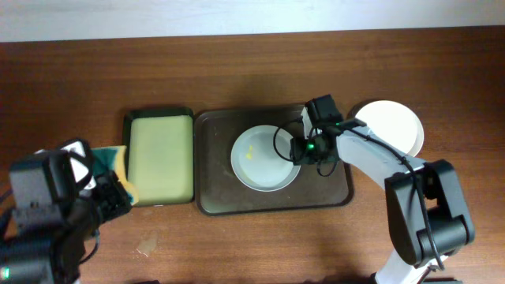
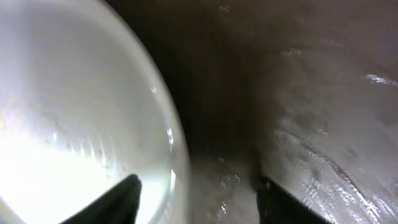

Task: Clean dirty plates on tray and stack at the side
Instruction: 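Bring the sponge with the left gripper onto the grey plate, then scrub the grey plate with the sponge while the right gripper holds it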

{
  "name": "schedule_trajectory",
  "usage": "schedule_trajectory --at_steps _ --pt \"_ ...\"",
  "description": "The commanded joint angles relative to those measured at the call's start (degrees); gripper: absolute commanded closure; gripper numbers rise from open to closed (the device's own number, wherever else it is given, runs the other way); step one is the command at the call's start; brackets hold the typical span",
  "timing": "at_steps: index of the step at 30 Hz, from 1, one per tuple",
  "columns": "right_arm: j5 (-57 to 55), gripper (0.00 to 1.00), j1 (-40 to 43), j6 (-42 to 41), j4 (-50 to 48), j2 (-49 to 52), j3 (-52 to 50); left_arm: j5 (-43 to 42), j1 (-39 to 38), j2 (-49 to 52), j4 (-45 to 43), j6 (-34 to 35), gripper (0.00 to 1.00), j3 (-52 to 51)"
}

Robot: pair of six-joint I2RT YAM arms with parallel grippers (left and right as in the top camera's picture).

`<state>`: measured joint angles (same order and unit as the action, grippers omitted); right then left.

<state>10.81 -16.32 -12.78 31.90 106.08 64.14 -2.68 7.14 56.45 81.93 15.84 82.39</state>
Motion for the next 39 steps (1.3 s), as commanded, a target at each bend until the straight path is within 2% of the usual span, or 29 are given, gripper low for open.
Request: schedule_trajectory --at_steps 1,3,4,6,7,8,11,13,17,19,21,24,25,27,30,32,37,39 --pt "2.4 0.33 3.0 0.3 10.7 -0.7 8.9 -6.1 -2.1 10.0 1.7 -5.5 1.00 0.2" --pt "2.5 0.32 3.9 0.5 17.1 -0.7 11.8 -8.5 -5.8 15.7 -0.2 -5.5 1.00 0.2" --pt "2.5 0.25 4.1 0.6 19.6 -0.7 11.9 -10.0 -10.0 18.9 -4.3 -5.5 1.00 0.2" --pt "2.8 0.26 3.9 0.4 22.9 -0.6 11.8 -14.1 -19.5 27.9 -12.3 -4.0 1.00 3.3" --pt "3.0 0.27 3.9 0.3 23.6 -0.6 11.7 -14.1 -22.4 32.8 -11.9 -3.5 1.00 6.9" --pt "4.4 0.31 3.9 0.3 23.8 -0.6 11.1 -14.1 -25.4 39.2 -10.4 -3.5 1.00 12.3" --pt "9.6 0.60 3.9 -0.7 18.7 -0.6 6.0 -11.1 -31.5 54.0 -9.5 -3.7 1.00 25.0" --pt "9.9 0.60 3.9 -2.7 11.7 -0.6 0.1 -9.2 -33.2 58.9 -11.0 -3.8 1.00 26.1" --pt "12.1 0.62 3.9 -4.5 6.5 -0.6 -2.1 -1.9 -33.4 61.1 -11.5 -3.7 1.00 26.1" --pt "10.6 0.79 3.9 -7.4 3.0 -0.6 -2.8 -1.7 -33.4 61.2 -12.6 -3.7 1.00 26.1" --pt "10.4 0.88 3.9 -9.0 0.7 -0.6 -4.6 -1.7 -33.4 61.5 -13.0 -3.7 1.00 25.5" --pt "10.4 0.88 3.9 -9.0 -1.1 -0.6 -5.9 -1.9 -33.4 61.9 -15.3 -3.7 1.00 23.2" --pt "10.5 0.96 3.9 -9.0 -1.6 -0.6 -5.9 -2.0 -33.4 61.9 -15.5 -3.7 1.00 22.9" --pt "10.7 0.96 3.9 -9.0 -2.0 -0.6 -5.9 -2.0 -33.4 61.9 -16.2 -3.5 1.00 22.1" --pt "10.6 0.96 3.9 -9.2 -2.0 -0.6 -5.9 -2.1 -33.4 61.9 -23.1 0.0 1.00 15.4" --pt "10.6 0.96 3.9 -9.2 -2.2 -0.6 -5.9 -4.1 -33.4 61.9 -26.6 0.0 1.00 10.5" --pt "10.6 0.96 3.9 -13.5 -2.3 -0.6 -5.9 -5.4 -33.4 61.9 -31.4 1.3 1.00 4.5" --pt "10.6 0.96 3.8 -16.5 -1.9 -0.6 -5.9 -10.0 -33.4 61.9 -33.1 1.3 1.00 4.5"
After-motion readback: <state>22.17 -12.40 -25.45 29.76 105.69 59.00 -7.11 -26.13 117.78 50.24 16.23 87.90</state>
